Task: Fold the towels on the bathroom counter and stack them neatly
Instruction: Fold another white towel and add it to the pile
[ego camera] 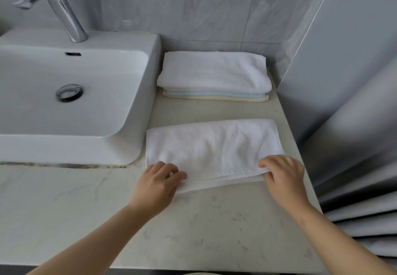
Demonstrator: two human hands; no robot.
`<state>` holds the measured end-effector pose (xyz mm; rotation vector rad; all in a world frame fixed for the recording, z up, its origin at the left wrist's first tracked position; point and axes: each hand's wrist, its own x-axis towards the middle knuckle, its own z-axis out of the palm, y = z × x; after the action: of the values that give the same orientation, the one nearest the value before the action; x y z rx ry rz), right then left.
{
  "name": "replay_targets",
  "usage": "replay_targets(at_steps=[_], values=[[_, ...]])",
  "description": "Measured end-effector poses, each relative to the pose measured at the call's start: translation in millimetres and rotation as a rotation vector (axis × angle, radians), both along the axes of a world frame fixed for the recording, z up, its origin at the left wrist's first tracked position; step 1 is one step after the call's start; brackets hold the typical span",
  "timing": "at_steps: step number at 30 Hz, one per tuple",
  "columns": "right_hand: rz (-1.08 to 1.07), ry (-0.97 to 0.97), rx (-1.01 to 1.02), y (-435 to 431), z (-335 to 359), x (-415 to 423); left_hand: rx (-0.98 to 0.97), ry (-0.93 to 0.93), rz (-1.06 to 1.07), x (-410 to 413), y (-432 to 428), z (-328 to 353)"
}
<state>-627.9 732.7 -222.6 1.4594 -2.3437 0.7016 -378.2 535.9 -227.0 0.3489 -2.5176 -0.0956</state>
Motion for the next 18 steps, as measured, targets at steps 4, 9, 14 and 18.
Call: replay_targets(at_steps=[4,9,14,18], values=[[0.039,-0.023,0.053,2.6,-3.6,-2.9,0.086,-0.104,-0.021,8.2,2.2,-9.3],[0.031,-0.088,0.151,3.8,0.3,-2.6,0.063,-0.117,-0.078,8.6,-6.8,-6.9],[0.032,-0.035,0.188,10.6,-0.9,-3.6,0.086,-0.083,-0.051,-0.4,-15.5,-2.7],[0.029,0.018,0.185,10.2,2.2,0.9,0.171,-0.146,-0.042,-3.0,-16.0,2.9]])
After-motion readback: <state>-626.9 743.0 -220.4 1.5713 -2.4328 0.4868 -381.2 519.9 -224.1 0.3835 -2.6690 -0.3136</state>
